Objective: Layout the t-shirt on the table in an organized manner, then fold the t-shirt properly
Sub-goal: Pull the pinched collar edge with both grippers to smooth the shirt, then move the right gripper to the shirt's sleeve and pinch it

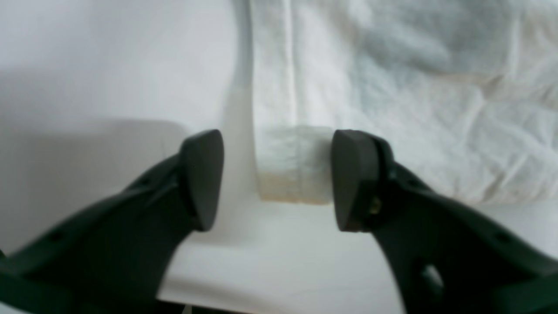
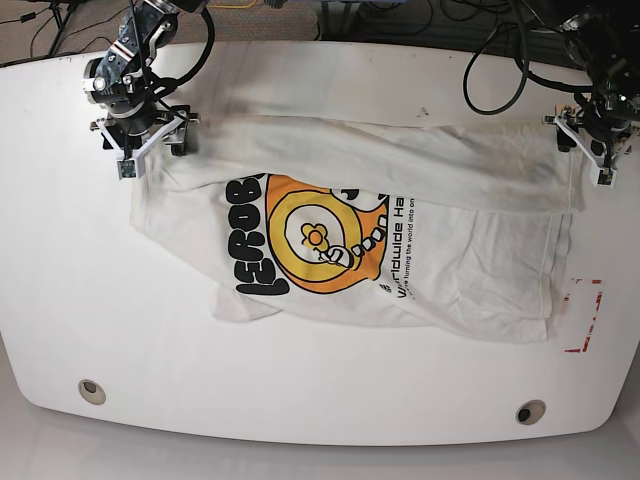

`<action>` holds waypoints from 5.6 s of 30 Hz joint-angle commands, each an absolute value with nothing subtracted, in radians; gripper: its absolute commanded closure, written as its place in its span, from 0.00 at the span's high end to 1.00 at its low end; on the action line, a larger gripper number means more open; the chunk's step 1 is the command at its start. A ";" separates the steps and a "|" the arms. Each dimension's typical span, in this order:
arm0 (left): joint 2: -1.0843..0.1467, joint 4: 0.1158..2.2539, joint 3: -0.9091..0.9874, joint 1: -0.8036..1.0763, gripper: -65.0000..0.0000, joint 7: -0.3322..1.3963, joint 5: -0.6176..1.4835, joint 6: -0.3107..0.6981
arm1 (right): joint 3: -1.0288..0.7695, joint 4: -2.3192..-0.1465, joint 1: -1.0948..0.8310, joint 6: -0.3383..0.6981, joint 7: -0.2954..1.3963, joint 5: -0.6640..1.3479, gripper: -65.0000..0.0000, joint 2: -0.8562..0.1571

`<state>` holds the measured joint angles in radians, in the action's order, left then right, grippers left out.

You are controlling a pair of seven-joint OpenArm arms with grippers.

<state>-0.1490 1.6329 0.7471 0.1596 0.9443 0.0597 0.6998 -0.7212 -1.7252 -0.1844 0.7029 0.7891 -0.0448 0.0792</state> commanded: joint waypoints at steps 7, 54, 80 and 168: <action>-0.163 1.621 0.674 0.160 0.15 0.929 0.064 0.698 | -0.725 -1.733 -0.186 0.698 0.809 -0.062 0.34 0.051; -0.180 1.816 0.740 0.320 0.42 1.066 0.061 0.698 | -0.720 -2.005 -0.404 0.698 0.816 -0.062 0.85 0.015; -0.173 1.923 0.734 0.252 0.47 1.070 0.059 0.698 | -0.524 -1.784 0.110 0.698 0.875 -0.074 0.83 0.015; -0.173 1.919 0.734 0.252 0.47 1.070 0.058 0.698 | 0.099 -1.153 0.746 0.698 0.664 -0.073 0.10 -0.199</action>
<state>-0.1585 1.9038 0.7311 0.2550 1.0809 0.0559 0.7006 0.0956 -1.1366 0.6922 0.7044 0.6907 -0.0826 -0.1936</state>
